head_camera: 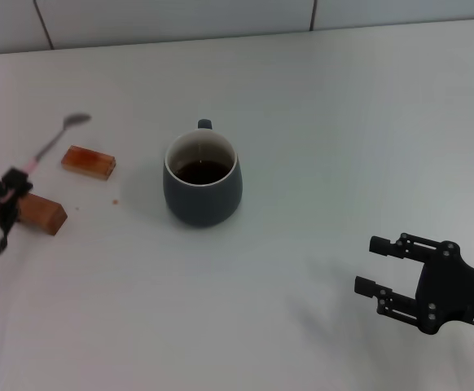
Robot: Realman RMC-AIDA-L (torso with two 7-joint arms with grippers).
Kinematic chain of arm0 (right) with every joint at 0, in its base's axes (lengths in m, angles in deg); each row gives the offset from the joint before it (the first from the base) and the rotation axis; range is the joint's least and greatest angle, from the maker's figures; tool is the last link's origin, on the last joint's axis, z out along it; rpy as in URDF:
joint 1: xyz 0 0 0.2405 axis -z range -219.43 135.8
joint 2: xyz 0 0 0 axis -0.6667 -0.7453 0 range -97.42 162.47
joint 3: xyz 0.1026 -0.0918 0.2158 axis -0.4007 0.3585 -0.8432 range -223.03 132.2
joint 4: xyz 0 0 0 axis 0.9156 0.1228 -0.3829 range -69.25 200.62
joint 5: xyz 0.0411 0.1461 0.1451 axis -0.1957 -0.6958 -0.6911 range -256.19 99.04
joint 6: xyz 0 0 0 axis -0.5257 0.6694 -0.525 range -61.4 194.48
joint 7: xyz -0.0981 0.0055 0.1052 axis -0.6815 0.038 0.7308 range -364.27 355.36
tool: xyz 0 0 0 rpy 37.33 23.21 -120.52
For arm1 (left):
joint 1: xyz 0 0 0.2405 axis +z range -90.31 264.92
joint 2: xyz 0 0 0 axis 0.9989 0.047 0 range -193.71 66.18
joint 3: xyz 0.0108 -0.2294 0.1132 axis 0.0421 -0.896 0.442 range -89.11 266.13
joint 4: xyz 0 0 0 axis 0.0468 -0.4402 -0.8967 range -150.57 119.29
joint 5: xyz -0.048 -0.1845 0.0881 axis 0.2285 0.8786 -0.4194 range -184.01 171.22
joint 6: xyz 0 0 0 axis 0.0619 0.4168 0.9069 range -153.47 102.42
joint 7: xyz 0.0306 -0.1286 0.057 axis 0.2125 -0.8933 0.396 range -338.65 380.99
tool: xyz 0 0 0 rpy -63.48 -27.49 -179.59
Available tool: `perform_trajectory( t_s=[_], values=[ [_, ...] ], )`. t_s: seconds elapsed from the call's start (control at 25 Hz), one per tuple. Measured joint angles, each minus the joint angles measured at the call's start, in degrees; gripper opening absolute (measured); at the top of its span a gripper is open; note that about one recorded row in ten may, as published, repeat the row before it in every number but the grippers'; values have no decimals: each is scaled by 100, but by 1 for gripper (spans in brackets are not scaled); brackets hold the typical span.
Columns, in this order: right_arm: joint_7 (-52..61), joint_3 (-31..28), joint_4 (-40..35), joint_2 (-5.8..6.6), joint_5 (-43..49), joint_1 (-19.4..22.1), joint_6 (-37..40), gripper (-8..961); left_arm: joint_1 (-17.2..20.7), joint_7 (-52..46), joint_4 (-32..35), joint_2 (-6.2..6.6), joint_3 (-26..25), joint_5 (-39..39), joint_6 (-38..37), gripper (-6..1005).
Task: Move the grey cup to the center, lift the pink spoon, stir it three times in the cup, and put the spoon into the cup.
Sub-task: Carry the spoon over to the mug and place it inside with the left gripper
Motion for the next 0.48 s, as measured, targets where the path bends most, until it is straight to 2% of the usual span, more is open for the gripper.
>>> perform_trajectory(
  t_s=[0.16, 0.2, 0.24, 0.28, 0.32, 0.4, 0.44, 0.48],
  values=[
    [0, 0, 35, 5, 0, 0, 0, 623, -278, 397, 55, 2, -313, 4, -441, 135],
    [0, 0, 44, 6, 0, 1, -2, 623, -573, 782, 232, 7, -498, 9, -823, 131],
    [0, 0, 44, 6, 0, 1, -2, 623, -573, 782, 232, 7, -498, 9, -823, 132],
    [0, 0, 47, 6, 0, 1, -5, 623, -850, 1169, 570, 1, -523, 8, -1207, 132],
    [0, 0, 64, 4, 0, 2, -6, 623, -850, 1169, 570, 1, -523, 8, -1207, 133],
    [0, 0, 108, 3, 0, 22, -15, 623, -1226, 1606, 1168, -1, -388, -25, -1647, 134],
    [0, 0, 108, 3, 0, 22, -15, 623, -1226, 1606, 1168, -1, -388, -25, -1647, 134],
    [0, 0, 122, 2, 0, 50, -25, 623, -1445, 1782, 1721, 5, -44, -40, -1800, 135]
  ],
)
